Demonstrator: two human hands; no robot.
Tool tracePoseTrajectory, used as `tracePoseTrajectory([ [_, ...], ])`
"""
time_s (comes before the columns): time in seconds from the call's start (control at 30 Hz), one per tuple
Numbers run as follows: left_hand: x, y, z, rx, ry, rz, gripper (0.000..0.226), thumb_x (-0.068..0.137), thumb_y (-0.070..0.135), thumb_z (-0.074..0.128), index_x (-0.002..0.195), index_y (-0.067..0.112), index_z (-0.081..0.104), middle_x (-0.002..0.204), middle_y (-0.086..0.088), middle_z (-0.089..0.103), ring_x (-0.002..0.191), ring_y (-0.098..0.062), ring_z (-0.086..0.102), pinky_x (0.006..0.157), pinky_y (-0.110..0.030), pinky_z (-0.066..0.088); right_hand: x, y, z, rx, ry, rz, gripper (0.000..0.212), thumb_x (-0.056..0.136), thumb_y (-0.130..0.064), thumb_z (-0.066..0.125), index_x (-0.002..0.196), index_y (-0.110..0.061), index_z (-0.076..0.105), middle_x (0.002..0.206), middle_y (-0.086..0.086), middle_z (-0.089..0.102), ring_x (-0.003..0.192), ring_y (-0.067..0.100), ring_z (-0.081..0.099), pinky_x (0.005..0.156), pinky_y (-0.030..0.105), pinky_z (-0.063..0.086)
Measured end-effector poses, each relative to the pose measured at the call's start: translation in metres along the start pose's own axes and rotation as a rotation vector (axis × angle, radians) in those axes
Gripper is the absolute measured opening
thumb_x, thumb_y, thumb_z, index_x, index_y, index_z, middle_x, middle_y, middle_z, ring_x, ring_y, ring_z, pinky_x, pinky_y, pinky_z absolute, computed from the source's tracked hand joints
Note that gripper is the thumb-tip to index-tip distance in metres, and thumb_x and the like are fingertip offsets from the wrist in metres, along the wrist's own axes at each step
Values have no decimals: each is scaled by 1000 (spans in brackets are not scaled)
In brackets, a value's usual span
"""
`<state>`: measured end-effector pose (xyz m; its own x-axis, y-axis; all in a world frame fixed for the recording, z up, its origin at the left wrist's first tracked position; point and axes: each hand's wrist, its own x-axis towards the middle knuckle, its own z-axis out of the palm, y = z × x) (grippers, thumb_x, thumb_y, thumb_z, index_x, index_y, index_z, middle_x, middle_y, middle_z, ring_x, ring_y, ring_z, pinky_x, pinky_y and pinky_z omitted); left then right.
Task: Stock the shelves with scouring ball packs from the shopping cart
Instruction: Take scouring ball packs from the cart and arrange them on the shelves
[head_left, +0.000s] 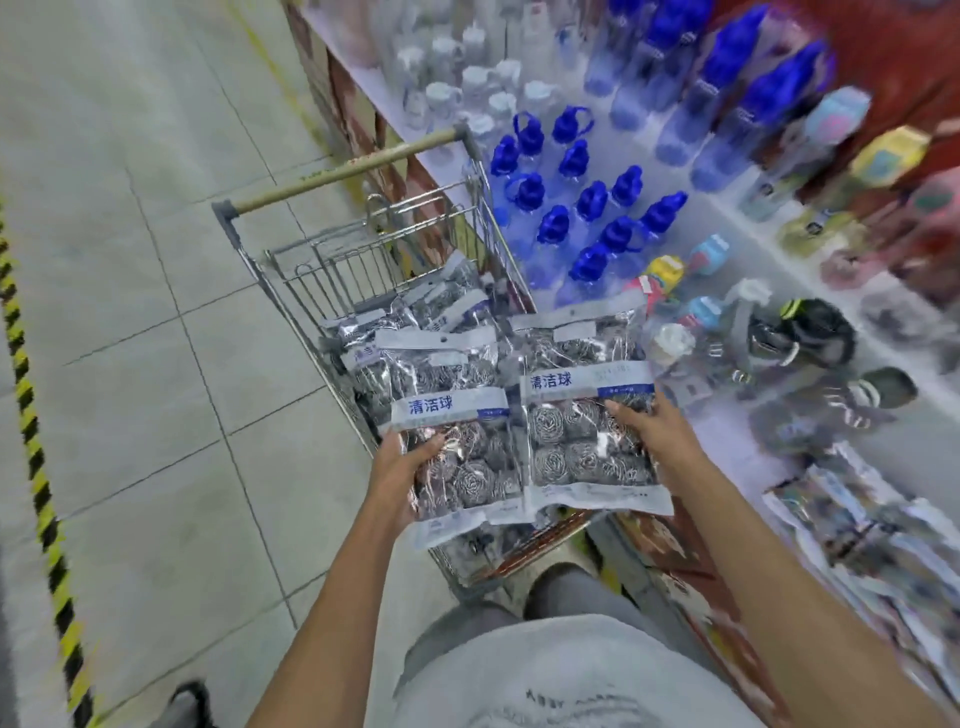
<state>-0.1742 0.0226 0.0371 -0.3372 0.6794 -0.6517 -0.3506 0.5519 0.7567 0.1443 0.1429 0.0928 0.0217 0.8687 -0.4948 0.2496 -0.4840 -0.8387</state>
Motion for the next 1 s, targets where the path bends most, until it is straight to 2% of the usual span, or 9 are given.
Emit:
tracePoseTrajectory([
  [0.1,-15,-1,15,33,-77,-22,90,68,37,90,148,35,48,155,-10,48,121,-30,55,82,-53,61,-34,22,-37,85,52,36,32,83,-29,85,111,-27,70,103,-6,79,104,18,71,81,33,50],
  [0.2,-26,-2,38,98,-172,12,85,69,40,90,145,40,51,156,-1,45,139,-30,41,109,-70,37,-65,47,-73,168,133,54,48,74,-37,88,117,-19,73,109,0,80,106,21,72,84,35,50],
  [0.27,-36,-3,58,154,-270,22,65,67,41,90,124,50,62,129,14,57,133,-21,39,113,-69,26,-88,64,-98,251,194,91,56,67,-44,90,116,-23,74,112,-3,79,109,18,69,80,34,47],
  [0.37,-50,-7,95,277,-384,22,44,70,42,89,99,62,65,114,22,55,128,-17,39,116,-69,22,-122,98,-138,381,290,138,65,61,-43,94,119,-23,73,119,2,77,120,28,65,106,53,47],
  [0.53,-79,-27,170,431,-580,54,54,67,44,89,116,48,66,129,13,67,128,-21,52,116,-58,31,-194,155,-204,597,430,164,89,57,-43,101,134,-21,63,137,13,67,133,36,58,116,63,39],
  [0.7,-133,-67,247,490,-719,53,40,73,26,88,108,40,73,109,4,79,108,-22,70,73,-33,61,-274,212,-259,702,515,146,81,60,-42,98,127,-8,65,125,15,73,124,35,65,114,55,44],
  [0.8,-174,-102,284,562,-805,48,44,78,24,86,119,31,69,108,5,80,106,-19,73,82,-40,60,-321,250,-288,774,595,122,75,67,-34,94,132,-10,64,125,12,74,125,34,64,114,54,43],
  [0.9,-217,-138,316,643,-877,50,37,83,27,83,115,33,66,95,17,79,78,3,74,57,-20,57,-368,292,-313,857,647,100,72,68,-32,91,132,-11,65,123,12,75,123,34,66,113,53,45],
  [1.0,-257,-178,346,714,-900,15,33,84,26,83,111,30,65,88,13,79,67,1,73,50,-16,54,-414,338,-340,927,727,117,89,68,-33,95,143,-8,55,140,21,63,136,40,54,119,61,36],
])
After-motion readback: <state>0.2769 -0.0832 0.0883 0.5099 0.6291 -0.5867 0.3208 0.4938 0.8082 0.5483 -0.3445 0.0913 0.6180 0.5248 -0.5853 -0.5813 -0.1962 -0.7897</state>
